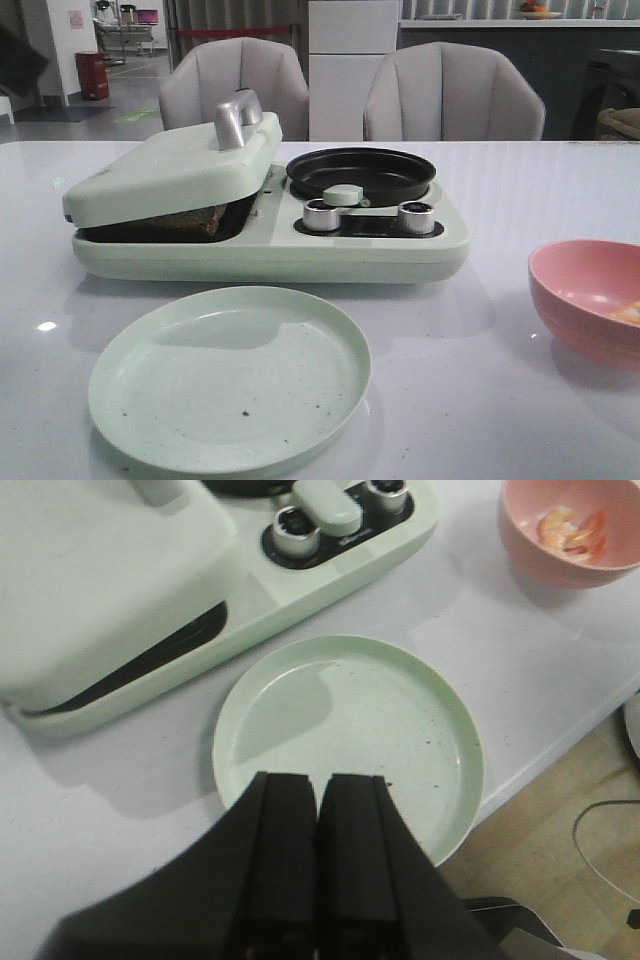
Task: Make breakfast with bread and shrimp
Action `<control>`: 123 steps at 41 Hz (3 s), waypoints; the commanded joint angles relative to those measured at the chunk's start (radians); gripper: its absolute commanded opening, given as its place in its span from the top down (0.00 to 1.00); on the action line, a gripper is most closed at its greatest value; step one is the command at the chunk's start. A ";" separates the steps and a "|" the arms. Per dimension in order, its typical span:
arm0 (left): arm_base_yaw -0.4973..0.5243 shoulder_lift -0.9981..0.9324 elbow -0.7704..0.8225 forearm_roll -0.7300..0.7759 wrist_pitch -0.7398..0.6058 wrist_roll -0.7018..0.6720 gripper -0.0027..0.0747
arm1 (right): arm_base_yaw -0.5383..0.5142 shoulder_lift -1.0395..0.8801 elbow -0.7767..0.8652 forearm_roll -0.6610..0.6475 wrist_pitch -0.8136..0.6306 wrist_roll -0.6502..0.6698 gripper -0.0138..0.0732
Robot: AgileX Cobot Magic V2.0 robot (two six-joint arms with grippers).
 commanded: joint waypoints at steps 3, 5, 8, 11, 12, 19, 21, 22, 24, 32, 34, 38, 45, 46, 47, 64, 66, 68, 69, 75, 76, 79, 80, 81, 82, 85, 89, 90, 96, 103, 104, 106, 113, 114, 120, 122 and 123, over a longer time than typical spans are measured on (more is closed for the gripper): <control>-0.010 -0.122 0.031 0.158 -0.065 -0.196 0.83 | -0.004 -0.003 -0.026 -0.009 -0.077 -0.001 0.28; -0.010 -0.155 0.049 0.159 -0.065 -0.196 0.83 | -0.004 -0.003 -0.026 -0.009 -0.078 -0.001 0.28; -0.010 -0.191 0.067 0.159 -0.065 -0.196 0.83 | -0.004 -0.002 -0.026 -0.007 -0.077 -0.001 0.27; -0.010 -0.211 0.081 0.159 -0.064 -0.196 0.83 | -0.004 -0.002 -0.026 -0.008 -0.083 -0.001 0.27; -0.010 -0.217 0.081 0.159 -0.064 -0.196 0.84 | -0.004 -0.002 -0.026 -0.008 -0.082 -0.001 0.27; -0.010 -0.221 0.081 0.159 -0.064 -0.196 0.84 | -0.003 -0.002 -0.026 -0.002 -0.099 -0.001 0.27; -0.010 -0.221 0.081 0.159 -0.064 -0.196 0.84 | -0.003 -0.002 -0.026 -0.002 -0.100 -0.001 0.27; -0.010 -0.221 0.081 0.159 -0.064 -0.196 0.84 | -0.003 -0.002 -0.026 -0.002 -0.100 -0.001 0.27; -0.010 -0.221 0.081 0.159 -0.064 -0.196 0.84 | -0.003 -0.002 -0.026 -0.002 -0.100 -0.001 0.27; -0.010 -0.221 0.081 0.159 -0.070 -0.196 0.84 | -0.003 0.003 -0.026 0.018 -0.103 -0.001 0.27; -0.010 -0.221 0.081 0.159 -0.070 -0.196 0.84 | -0.004 0.020 -0.029 0.018 -0.099 -0.001 0.27; -0.010 -0.221 0.081 0.159 -0.070 -0.196 0.84 | -0.004 0.088 -0.057 0.016 -0.069 0.005 0.27; -0.010 -0.221 0.081 0.159 -0.070 -0.196 0.84 | -0.006 0.245 -0.129 -0.027 -0.043 0.005 0.27; -0.010 -0.221 0.081 0.159 -0.070 -0.196 0.84 | -0.010 0.265 -0.141 -0.027 -0.041 0.005 0.27; -0.010 -0.221 0.081 0.159 -0.070 -0.196 0.84 | -0.015 0.292 -0.150 -0.027 -0.040 0.005 0.27; -0.010 -0.221 0.081 0.159 -0.070 -0.196 0.84 | -0.490 0.645 -0.332 0.020 0.085 0.001 0.27; -0.010 -0.221 0.081 0.159 -0.070 -0.196 0.84 | -0.543 0.671 -0.335 0.020 0.084 -0.006 0.27; -0.010 -0.221 0.081 0.159 -0.070 -0.196 0.84 | -0.588 0.698 -0.337 0.020 0.077 -0.012 0.27; -0.010 -0.221 0.081 0.159 -0.070 -0.196 0.84 | -0.604 0.709 -0.337 0.020 0.073 -0.014 0.27; -0.010 -0.221 0.081 0.159 -0.070 -0.196 0.84 | -0.670 0.793 -0.339 0.020 0.019 -0.014 0.27; -0.010 -0.221 0.081 0.159 -0.070 -0.196 0.84 | -0.673 0.805 -0.341 0.020 0.006 -0.014 0.27; -0.010 -0.221 0.081 0.159 -0.070 -0.196 0.84 | -0.674 0.850 -0.354 0.021 -0.013 -0.014 0.27; -0.010 -0.221 0.081 0.159 -0.070 -0.196 0.84 | -0.674 0.868 -0.360 0.022 -0.018 -0.014 0.27; -0.010 -0.221 0.081 0.159 -0.070 -0.196 0.84 | -0.674 0.881 -0.366 0.025 -0.026 -0.014 0.27; -0.010 -0.221 0.081 0.159 -0.070 -0.196 0.84 | -0.674 0.894 -0.371 0.027 -0.029 -0.014 0.27; -0.010 -0.221 0.081 0.159 -0.070 -0.196 0.84 | -0.674 0.941 -0.395 0.032 -0.032 -0.016 0.27; -0.010 -0.221 0.081 0.159 -0.070 -0.196 0.84 | -0.674 0.991 -0.417 0.049 -0.032 -0.040 0.27; -0.010 -0.221 0.081 0.159 -0.070 -0.196 0.84 | -0.674 1.002 -0.422 0.056 -0.030 -0.055 0.27; -0.010 -0.221 0.081 0.159 -0.070 -0.196 0.84 | -0.674 1.053 -0.442 0.088 -0.025 -0.109 0.28; -0.010 -0.221 0.081 0.159 -0.070 -0.196 0.84 | -0.674 1.059 -0.446 0.092 -0.029 -0.127 0.48; -0.010 -0.221 0.081 0.159 -0.070 -0.196 0.84 | -0.674 1.059 -0.448 0.092 -0.029 -0.127 0.53; -0.010 -0.221 0.081 0.159 -0.070 -0.196 0.84 | -0.674 1.059 -0.449 0.092 -0.029 -0.127 0.59; -0.010 -0.221 0.081 0.159 -0.070 -0.196 0.84 | -0.674 1.051 -0.450 0.092 -0.022 -0.130 0.75; -0.010 -0.221 0.081 0.159 -0.070 -0.196 0.84 | -0.674 1.047 -0.450 0.092 -0.022 -0.133 0.76; -0.010 -0.221 0.081 0.159 -0.070 -0.196 0.84 | -0.643 0.993 -0.482 0.079 -0.026 -0.144 0.80; -0.010 -0.221 0.081 0.159 -0.070 -0.196 0.84 | -0.623 0.972 -0.509 0.059 -0.026 -0.144 0.80; -0.010 -0.221 0.081 0.159 -0.070 -0.196 0.84 | -0.607 0.965 -0.531 0.042 -0.023 -0.144 0.80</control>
